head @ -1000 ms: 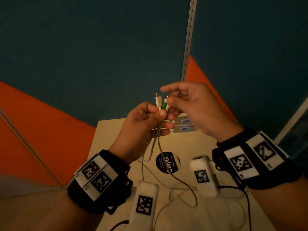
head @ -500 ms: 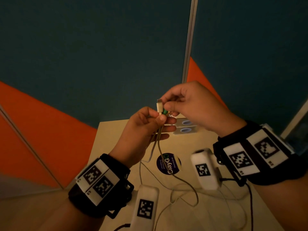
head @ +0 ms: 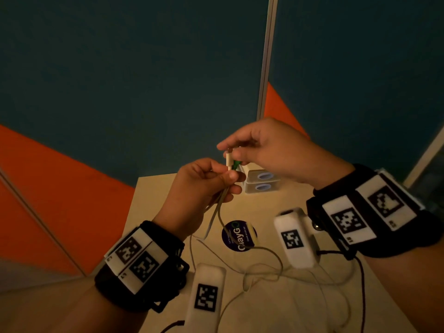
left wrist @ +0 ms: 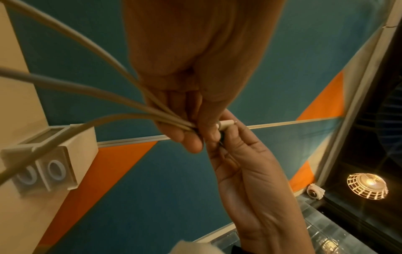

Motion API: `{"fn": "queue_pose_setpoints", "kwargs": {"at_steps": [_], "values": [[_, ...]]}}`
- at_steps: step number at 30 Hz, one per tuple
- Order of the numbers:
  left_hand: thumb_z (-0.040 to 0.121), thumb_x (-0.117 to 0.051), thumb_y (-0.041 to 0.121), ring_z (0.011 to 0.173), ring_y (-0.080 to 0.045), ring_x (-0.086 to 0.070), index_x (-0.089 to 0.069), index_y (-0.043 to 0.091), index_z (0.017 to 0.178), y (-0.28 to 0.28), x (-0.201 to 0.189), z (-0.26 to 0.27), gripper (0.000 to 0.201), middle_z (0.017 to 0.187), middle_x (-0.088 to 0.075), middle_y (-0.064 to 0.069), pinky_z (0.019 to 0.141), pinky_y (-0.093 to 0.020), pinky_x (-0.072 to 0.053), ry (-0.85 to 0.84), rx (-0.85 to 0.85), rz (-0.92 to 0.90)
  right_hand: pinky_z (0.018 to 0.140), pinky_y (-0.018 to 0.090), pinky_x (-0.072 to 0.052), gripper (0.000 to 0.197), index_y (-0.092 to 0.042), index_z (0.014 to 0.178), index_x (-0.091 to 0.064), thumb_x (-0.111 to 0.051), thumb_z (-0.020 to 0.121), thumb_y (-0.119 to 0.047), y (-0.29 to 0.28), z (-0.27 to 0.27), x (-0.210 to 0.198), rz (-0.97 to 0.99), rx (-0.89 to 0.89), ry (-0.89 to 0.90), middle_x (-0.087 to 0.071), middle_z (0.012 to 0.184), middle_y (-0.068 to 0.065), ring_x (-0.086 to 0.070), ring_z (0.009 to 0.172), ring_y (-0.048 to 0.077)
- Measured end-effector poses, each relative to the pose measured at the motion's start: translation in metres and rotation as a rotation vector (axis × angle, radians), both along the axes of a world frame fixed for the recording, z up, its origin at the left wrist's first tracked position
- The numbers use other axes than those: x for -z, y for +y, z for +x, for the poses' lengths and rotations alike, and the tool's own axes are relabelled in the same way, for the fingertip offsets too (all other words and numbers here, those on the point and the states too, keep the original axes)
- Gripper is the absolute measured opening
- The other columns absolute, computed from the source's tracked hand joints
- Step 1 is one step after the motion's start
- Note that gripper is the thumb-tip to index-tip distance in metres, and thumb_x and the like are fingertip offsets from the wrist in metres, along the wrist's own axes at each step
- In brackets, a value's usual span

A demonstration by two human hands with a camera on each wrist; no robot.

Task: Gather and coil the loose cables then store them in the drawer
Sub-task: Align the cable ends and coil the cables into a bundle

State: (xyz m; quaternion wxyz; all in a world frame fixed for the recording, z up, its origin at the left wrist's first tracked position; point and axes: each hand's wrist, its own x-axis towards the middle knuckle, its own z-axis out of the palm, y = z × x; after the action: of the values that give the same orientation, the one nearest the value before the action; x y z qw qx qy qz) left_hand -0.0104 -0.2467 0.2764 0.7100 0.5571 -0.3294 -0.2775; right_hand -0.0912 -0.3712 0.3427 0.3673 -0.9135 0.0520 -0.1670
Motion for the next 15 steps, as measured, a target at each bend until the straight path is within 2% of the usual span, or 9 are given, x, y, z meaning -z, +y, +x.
{"fn": "queue_pose_setpoints", "kwargs": {"at_steps": [4, 7, 10, 13, 15], "values": [[0.085, -0.057, 0.008, 0.056, -0.01, -0.064, -0.056, 0.009, 0.078, -0.003, -0.001, -0.002, 0.007, 0.071, -0.073, -0.002, 0.057, -0.022, -0.053, -0.005, 0.018, -0.032, 0.071, 0.013, -0.045, 0.014, -0.019, 0.088, -0.071, -0.063, 0.08, -0.012, 0.005, 0.001, -0.007, -0.126, 0.003, -0.053, -0.069, 0.082, -0.008, -0.06, 0.081, 0.001], [0.096, -0.041, 0.017, 0.053, -0.009, -0.056, -0.053, 0.012, 0.088, -0.007, -0.007, -0.006, 0.015, 0.062, -0.062, 0.004, 0.058, -0.025, -0.05, -0.007, 0.086, -0.05, 0.069, 0.015, -0.046, 0.012, -0.019, 0.079, -0.071, -0.064, 0.078, -0.01, 0.005, 0.007, -0.019, -0.16, 0.006, -0.097, -0.066, 0.072, -0.009, -0.061, 0.075, 0.002], [0.099, -0.029, 0.021, 0.048, -0.008, -0.04, -0.058, 0.01, 0.096, -0.012, -0.011, -0.009, 0.031, 0.056, -0.048, 0.005, 0.05, -0.021, -0.04, 0.071, 0.189, -0.08, 0.071, 0.019, -0.051, 0.012, -0.015, 0.082, -0.071, -0.062, 0.08, -0.007, 0.0, 0.012, -0.033, -0.15, 0.03, -0.14, -0.069, 0.078, -0.003, -0.064, 0.076, 0.006], [0.095, -0.032, 0.026, 0.047, -0.007, -0.029, -0.059, 0.012, 0.089, -0.013, -0.013, -0.008, 0.031, 0.057, -0.038, 0.006, 0.044, -0.018, -0.03, 0.217, 0.313, -0.158, 0.069, 0.014, -0.054, 0.012, -0.01, 0.086, -0.071, -0.061, 0.081, -0.004, -0.008, 0.015, -0.039, -0.039, -0.002, -0.166, -0.069, 0.082, 0.003, -0.066, 0.079, 0.01], [0.092, -0.036, 0.032, 0.045, -0.005, -0.026, -0.056, 0.014, 0.088, -0.012, -0.013, -0.006, 0.027, 0.057, -0.034, 0.007, 0.041, -0.017, -0.027, 0.298, 0.384, -0.197, 0.069, 0.015, -0.054, 0.012, -0.01, 0.085, -0.07, -0.06, 0.081, -0.003, -0.009, 0.017, -0.034, 0.019, -0.017, -0.157, -0.069, 0.083, 0.007, -0.066, 0.079, 0.011]]}}
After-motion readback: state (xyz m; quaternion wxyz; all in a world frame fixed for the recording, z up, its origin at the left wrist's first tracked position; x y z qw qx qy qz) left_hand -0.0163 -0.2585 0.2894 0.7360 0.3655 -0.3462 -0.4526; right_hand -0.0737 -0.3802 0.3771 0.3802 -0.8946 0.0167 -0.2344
